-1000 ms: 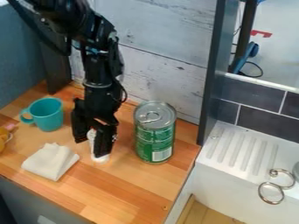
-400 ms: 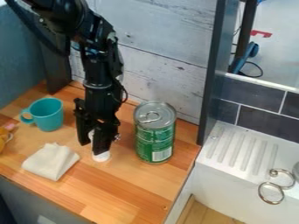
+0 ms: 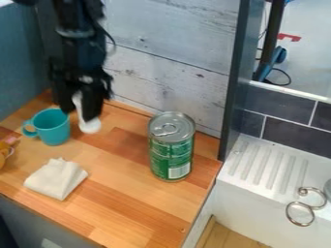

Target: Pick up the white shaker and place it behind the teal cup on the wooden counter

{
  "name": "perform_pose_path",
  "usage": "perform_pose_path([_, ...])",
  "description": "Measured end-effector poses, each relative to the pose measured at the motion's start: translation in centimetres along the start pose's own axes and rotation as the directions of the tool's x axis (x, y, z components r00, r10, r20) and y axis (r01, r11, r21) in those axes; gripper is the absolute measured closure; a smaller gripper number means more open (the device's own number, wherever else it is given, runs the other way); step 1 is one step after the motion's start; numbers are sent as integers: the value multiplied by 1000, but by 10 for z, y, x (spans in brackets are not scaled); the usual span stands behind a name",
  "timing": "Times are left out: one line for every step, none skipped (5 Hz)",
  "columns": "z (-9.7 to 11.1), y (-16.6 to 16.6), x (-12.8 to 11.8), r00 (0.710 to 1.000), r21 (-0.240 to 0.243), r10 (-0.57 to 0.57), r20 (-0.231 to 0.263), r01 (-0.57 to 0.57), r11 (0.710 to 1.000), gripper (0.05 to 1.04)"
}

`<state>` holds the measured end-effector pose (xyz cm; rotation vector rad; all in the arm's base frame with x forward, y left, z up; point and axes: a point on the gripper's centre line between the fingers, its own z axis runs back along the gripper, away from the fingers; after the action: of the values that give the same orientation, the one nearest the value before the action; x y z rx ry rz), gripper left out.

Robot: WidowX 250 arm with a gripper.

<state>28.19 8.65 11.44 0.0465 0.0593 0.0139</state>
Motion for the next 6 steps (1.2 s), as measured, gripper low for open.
perform_pose_path([13,32,17,996,-18,59,60,-58,998,490])
perform_pose_path([8,61,26,989,-14,123,78,-122,992,490])
perform_pose_path([-5,93,39,954,3,243,178,-247,969,490])
perform_pose_path([-24,115,51,929,-2,314,195,-320,947,490])
perform_pose_path([-39,125,61,908,-25,377,183,-379,925,490])
perform_pose_path([-61,140,59,896,-42,433,99,-431,902,490])
